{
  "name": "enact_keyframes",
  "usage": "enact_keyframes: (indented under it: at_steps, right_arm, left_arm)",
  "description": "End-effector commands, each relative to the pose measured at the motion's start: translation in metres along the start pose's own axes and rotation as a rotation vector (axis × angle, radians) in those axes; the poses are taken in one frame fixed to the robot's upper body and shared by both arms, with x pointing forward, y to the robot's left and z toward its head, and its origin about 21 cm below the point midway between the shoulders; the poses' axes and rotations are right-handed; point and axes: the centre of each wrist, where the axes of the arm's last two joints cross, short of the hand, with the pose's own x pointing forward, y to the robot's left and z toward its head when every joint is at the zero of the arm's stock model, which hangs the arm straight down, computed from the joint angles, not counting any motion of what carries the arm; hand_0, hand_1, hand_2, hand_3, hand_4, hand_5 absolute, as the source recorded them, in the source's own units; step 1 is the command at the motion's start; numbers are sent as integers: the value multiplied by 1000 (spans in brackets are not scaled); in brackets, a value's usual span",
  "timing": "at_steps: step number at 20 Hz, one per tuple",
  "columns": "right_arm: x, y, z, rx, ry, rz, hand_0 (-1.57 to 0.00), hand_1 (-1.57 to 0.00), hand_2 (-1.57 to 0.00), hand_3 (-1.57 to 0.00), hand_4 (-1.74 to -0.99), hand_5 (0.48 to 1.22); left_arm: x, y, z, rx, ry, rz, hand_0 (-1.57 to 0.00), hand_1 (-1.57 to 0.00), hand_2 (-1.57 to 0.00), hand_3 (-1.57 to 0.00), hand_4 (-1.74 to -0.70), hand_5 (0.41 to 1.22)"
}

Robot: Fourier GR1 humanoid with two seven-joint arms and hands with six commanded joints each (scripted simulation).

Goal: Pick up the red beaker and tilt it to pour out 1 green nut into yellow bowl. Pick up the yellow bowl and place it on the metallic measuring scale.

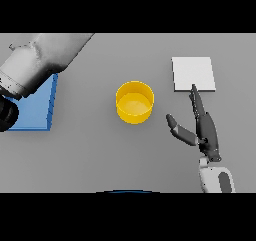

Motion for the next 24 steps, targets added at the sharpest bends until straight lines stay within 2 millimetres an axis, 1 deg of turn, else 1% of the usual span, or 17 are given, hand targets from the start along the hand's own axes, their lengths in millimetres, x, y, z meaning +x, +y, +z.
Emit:
enact_keyframes:
  at_steps: [1, 2, 3, 4, 5, 6, 8, 10, 13, 15, 16, 18, 19, 20, 21, 23, 24]
  right_arm:
    - [1, 1, -1, 4, -3, 8, 1, 1, 1, 1, -1104, 563]
    - [1, 1, 0, 14, -15, 11, 1, 1, 1, 1, -1102, 572]
    - [0, 0, 0, 20, -10, 17, 1, 1, 1, 1, -1104, 576]
    - [-2, 0, 0, 23, -3, 7, 1, 1, 1, 1, -1105, 578]
    - [-1, 1, -3, 32, 12, 6, 1, 1, 1, 1, -1114, 578]
    - [-1, 3, -3, 38, -2, 0, 1, 1, 1, 1, -1116, 582]
    - [-2, -4, -4, 26, -12, 20, 1, 1, 1, 1, -1118, 595]
    - [-2, -1, -9, 32, 7, 43, 1, 1, 1, 1, -1127, 606]
    - [-4, -2, -7, 47, -6, 51, 1, 1, 1, 1, -1138, 626]
    - [-5, -2, -7, 61, 7, 53, 1, 1, 1, 1, -1134, 632]
    - [-5, 0, -5, 68, -4, 48, 1, 1, 1, 1, -1133, 640]
    - [-6, -4, -6, 72, -2, 43, 1, 1, 1, 1, -1133, 655]
    - [-6, -1, -5, 74, 2, 41, 1, 1, 1, 1, -1129, 659]
    - [-4, -3, -7, 76, -11, 38, 1, 1, 1, 1, -1127, 664]
    - [-6, -3, -4, 81, -10, 32, 1, 1, 1, 1, -1131, 669]
    - [-7, -7, -2, 62, -23, 47, 1, 1, 1, 1, -1151, 676]
    - [-7, -6, -2, 69, -17, 53, 1, 1, 1, 1, -1159, 677]
  left_arm:
    - [-19, -4, 3, -14, 49, 120, -1571, -1571, -1571, -1571, -1728, 1221]
    - [-43, -14, 10, -42, 124, 290, -1571, -1571, -1571, -1523, -1731, 1221]
    - [-61, -27, 17, -52, 172, 441, -1571, -1571, -1571, -1515, -1733, 1221]
    - [-82, -47, 27, -66, 227, 602, -1571, -1571, -1571, -1509, -1735, 1221]
    - [-96, -66, 36, -72, 272, 754, -1571, -1571, -1571, -1507, -1736, 1221]
    - [-104, -91, 45, -70, 309, 899, -1571, -1571, -1571, -1520, -1737, 1221]
    - [-111, -135, 61, -55, 390, 1113, -1571, -1571, -1571, -1538, -1738, 1221]
    - [-106, -175, 74, -57, 484, 1282, -1571, -1571, -1571, -1550, -1739, 1221]
    - [-74, -228, 83, -131, 685, 1400, -1571, -1571, -1571, -1560, -1740, 1221]
    - [-53, -253, 89, -121, 778, 1526, -1571, -1571, -1571, -1564, -1740, 1221]
    - [-48, -263, 95, -130, 835, 1580, -1571, -1571, -1571, -1566, -1741, 1221]
    - [-30, -283, 105, -171, 930, 1665, -1571, -1571, -1571, -1567, -1741, 1221]
    - [-20, -292, 110, -174, 952, 1702, -1571, -1571, -1571, -1568, -1741, 1221]
    - [-6, -302, 116, -171, 967, 1727, -1571, -1571, -1571, -1569, -1741, 1221]
    - [10, -309, 119, -170, 972, 1749, -1571, -1571, -1571, -1569, -1741, 1221]
    - [39, -317, 130, -179, 990, 1799, -1571, -1571, -1571, -1570, -1741, 1221]
    - [54, -322, 138, -183, 997, 1819, -1571, -1571, -1571, -1570, -1741, 1221]
